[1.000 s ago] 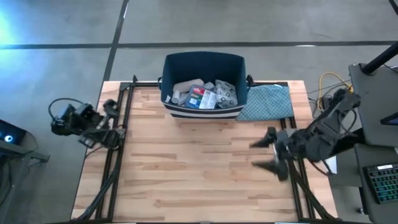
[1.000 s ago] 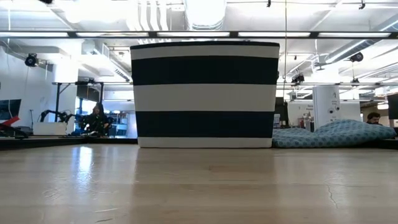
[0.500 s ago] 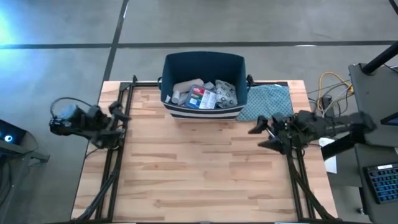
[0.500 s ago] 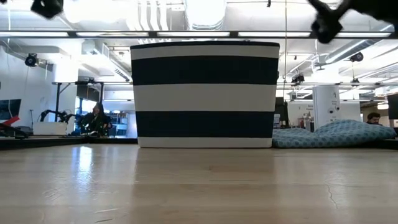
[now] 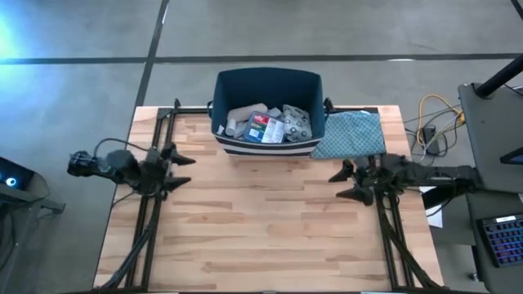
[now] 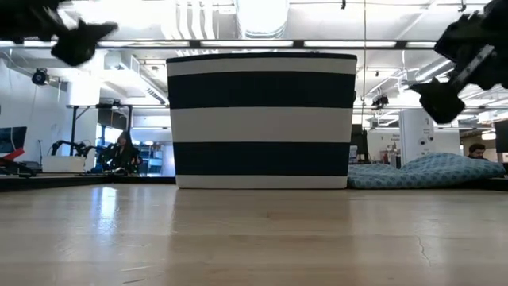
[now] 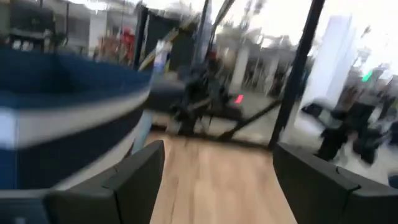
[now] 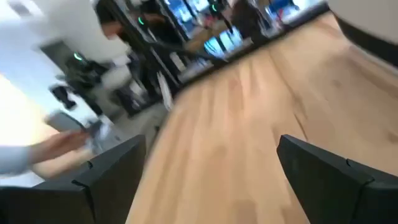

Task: Pick & place medical supplies in basket/bin
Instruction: Return to Home Position

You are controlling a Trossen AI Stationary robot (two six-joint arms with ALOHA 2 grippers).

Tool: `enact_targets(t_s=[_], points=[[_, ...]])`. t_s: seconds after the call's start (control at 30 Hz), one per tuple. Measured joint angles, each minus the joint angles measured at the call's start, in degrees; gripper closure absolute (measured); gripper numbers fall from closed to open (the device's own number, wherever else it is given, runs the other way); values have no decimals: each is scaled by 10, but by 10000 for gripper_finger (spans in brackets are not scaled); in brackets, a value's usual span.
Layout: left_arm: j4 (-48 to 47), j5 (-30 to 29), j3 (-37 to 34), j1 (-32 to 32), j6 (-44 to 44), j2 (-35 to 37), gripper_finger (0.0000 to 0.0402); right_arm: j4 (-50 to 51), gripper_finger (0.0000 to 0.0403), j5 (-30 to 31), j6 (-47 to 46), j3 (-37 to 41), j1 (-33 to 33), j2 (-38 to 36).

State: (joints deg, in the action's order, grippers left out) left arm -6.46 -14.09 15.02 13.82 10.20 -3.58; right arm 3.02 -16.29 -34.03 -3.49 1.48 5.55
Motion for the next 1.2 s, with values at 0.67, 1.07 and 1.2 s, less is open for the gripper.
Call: enact_targets(t_s=[0.67,1.07,1.2], points=[[43,5,-80,0,-1,-263,123,-16,60,14,10,13,-1,147],[43,6,-79,0,0,-408,123,-16,56,14,10,13,-1,152],[43,6,-79,0,0,-448,123,-16,60,14,10,13,-1,152]])
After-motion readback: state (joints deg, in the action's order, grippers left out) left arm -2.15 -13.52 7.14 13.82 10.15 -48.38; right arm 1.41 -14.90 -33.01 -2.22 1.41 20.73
